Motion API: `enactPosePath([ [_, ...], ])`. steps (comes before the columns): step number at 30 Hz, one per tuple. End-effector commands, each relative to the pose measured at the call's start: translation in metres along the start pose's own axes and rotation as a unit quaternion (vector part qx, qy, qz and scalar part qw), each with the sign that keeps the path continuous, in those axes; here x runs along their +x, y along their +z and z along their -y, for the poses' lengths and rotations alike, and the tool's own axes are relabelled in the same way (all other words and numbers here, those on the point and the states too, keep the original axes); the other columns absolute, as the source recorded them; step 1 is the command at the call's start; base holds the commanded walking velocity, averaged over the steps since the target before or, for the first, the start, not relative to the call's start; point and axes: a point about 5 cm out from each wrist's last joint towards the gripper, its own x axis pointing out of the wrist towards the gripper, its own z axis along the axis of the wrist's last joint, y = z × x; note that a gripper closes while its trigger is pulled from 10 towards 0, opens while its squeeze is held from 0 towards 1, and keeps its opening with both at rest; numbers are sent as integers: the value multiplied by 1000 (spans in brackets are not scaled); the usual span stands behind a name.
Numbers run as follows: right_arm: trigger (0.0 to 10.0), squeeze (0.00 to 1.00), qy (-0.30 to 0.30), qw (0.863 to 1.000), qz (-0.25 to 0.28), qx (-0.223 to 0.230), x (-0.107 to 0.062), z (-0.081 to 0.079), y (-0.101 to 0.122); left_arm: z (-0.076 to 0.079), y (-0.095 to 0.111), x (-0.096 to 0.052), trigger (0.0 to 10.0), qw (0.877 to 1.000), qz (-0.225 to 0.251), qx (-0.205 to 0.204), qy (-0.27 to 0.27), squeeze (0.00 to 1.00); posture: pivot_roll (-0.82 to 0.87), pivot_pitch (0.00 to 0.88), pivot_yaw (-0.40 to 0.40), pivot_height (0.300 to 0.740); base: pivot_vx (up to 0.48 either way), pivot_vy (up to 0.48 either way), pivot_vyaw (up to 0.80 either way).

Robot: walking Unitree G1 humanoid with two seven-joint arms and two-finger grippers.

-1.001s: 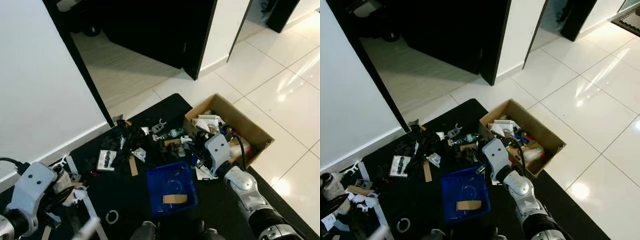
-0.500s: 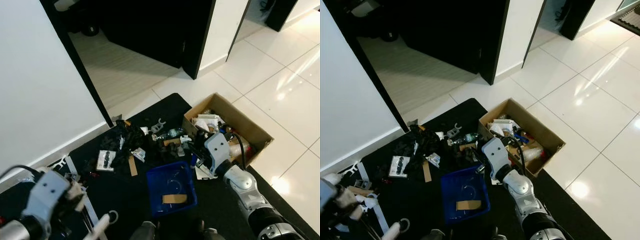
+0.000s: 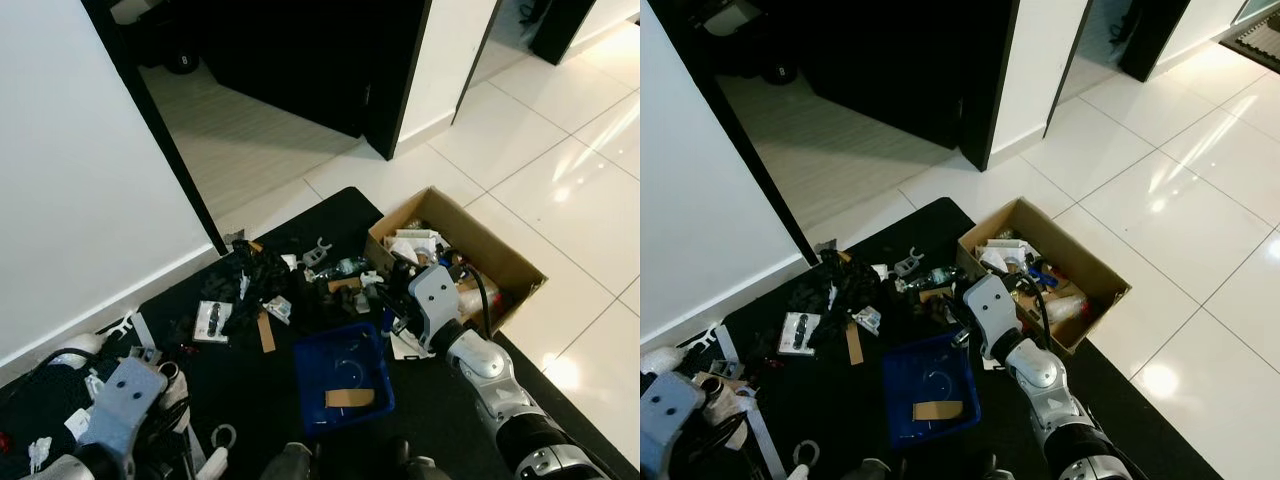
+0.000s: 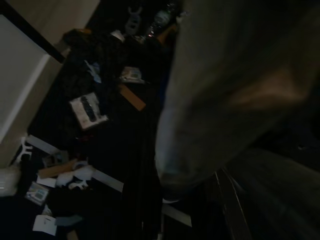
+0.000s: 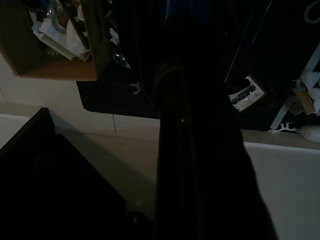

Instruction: Sweep floor

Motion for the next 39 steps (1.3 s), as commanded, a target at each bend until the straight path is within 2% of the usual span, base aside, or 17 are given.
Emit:
enactPosePath([
  [1, 10000, 0, 3, 1000, -17, -12, -6, 0, -8, -1, -8, -2, 10000, 1000, -9, 3, 28, 0, 173, 341, -8, 740, 0, 0, 0],
  [6, 10000, 0, 1, 1000, -17, -12, -7, 1, -8, -8, 3, 4, 10000, 997, 34, 18, 69, 0, 171, 338, -8, 740, 0, 0, 0],
  [10, 10000, 0, 1, 1000, -17, -12, -7, 1, -8, -12, 8, 6, 10000, 994, 59, 12, 86, 0, 170, 339, -8, 740, 0, 0, 0],
  [14, 10000, 0, 0, 1000, -17, -12, -7, 1, -8, -14, 29, 9, 10000, 986, 131, -5, 101, 0, 169, 341, -8, 740, 0, 0, 0],
  [17, 10000, 0, 0, 1000, -17, -12, -7, 1, -8, -12, 44, 12, 10000, 982, 161, -29, 91, 0, 171, 343, -8, 740, 0, 0, 0],
  [26, 10000, 0, -1, 1000, -17, -11, -7, 1, -8, -9, 62, 15, 10000, 976, 196, -73, 63, 0, 173, 344, -4, 740, 0, 0, 0],
  [30, 10000, 0, -1, 1000, -18, -11, -7, 1, -8, -16, 66, 14, 10000, 975, 200, -60, 76, 0, 176, 343, -3, 740, 0, 0, 0],
  [32, 10000, 0, -2, 1000, -18, -11, -7, 1, -8, -24, 67, 13, 10000, 976, 194, -26, 96, 0, 177, 343, -2, 740, 0, 0, 0],
  [34, 10000, 0, -2, 1000, -18, -11, -7, 1, -8, -31, 69, 11, 10000, 974, 193, -8, 116, 0, 176, 344, -2, 740, 0, 0, 0],
  [39, 10000, 0, -2, 1000, -18, -11, -7, 1, -9, -41, 68, 8, 10000, 972, 187, -20, 144, 0, 174, 344, -1, 740, 0, 0, 0],
])
